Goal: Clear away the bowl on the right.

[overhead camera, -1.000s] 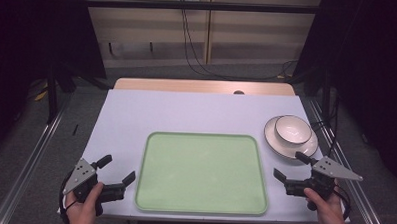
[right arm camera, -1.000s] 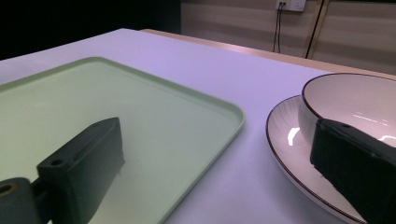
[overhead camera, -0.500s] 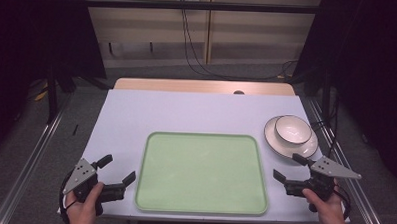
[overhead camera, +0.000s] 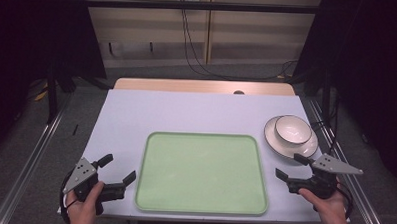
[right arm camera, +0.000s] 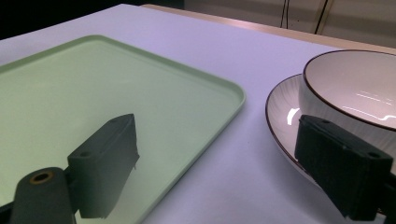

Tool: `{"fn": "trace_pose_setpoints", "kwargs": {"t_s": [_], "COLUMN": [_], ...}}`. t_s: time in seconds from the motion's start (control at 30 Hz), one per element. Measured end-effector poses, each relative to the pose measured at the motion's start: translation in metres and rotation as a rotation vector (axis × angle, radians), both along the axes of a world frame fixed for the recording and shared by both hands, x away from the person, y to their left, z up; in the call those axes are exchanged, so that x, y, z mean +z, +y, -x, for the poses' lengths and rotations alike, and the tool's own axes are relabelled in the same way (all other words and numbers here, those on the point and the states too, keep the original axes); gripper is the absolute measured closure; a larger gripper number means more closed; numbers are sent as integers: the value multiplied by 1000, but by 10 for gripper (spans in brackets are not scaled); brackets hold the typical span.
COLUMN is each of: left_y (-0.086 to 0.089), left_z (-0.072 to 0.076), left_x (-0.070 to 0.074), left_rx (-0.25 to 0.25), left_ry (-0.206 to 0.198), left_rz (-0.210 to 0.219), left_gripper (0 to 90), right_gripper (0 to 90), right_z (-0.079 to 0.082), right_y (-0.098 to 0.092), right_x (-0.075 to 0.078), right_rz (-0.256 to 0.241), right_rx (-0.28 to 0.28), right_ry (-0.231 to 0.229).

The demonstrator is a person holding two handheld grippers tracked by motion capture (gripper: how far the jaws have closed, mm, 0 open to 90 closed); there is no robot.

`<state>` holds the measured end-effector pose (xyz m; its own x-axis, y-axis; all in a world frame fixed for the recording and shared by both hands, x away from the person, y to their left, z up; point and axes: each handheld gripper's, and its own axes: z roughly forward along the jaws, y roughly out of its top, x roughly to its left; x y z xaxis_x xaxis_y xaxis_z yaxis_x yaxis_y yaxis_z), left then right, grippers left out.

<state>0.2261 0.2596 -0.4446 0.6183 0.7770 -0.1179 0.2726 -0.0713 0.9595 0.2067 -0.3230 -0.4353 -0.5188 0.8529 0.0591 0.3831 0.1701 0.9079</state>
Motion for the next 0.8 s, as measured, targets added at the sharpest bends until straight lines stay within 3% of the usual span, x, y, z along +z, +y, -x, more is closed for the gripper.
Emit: {"fn": "trace_pose_setpoints", "kwargs": {"t_s": [0.2,0.47,0.8], "left_y": [-3,-3,-3], "left_z": [-3,-3,-4], "left_x": [0,0,0], "left_rx": [-15,-22,-17], "left_ry": [-1,-2,-1], "left_rz": [-3,-10,-8], "left_gripper": [9,9,9], "right_gripper": [164,276,338], "right_z": [-10,-20,-40], "right_y": [-8,-18,-36], "right_x": [5,7,13], "right_rz": [5,-7,32], "right_rx": [-40,-73,-83], "right_ry": [26,87,108]}}
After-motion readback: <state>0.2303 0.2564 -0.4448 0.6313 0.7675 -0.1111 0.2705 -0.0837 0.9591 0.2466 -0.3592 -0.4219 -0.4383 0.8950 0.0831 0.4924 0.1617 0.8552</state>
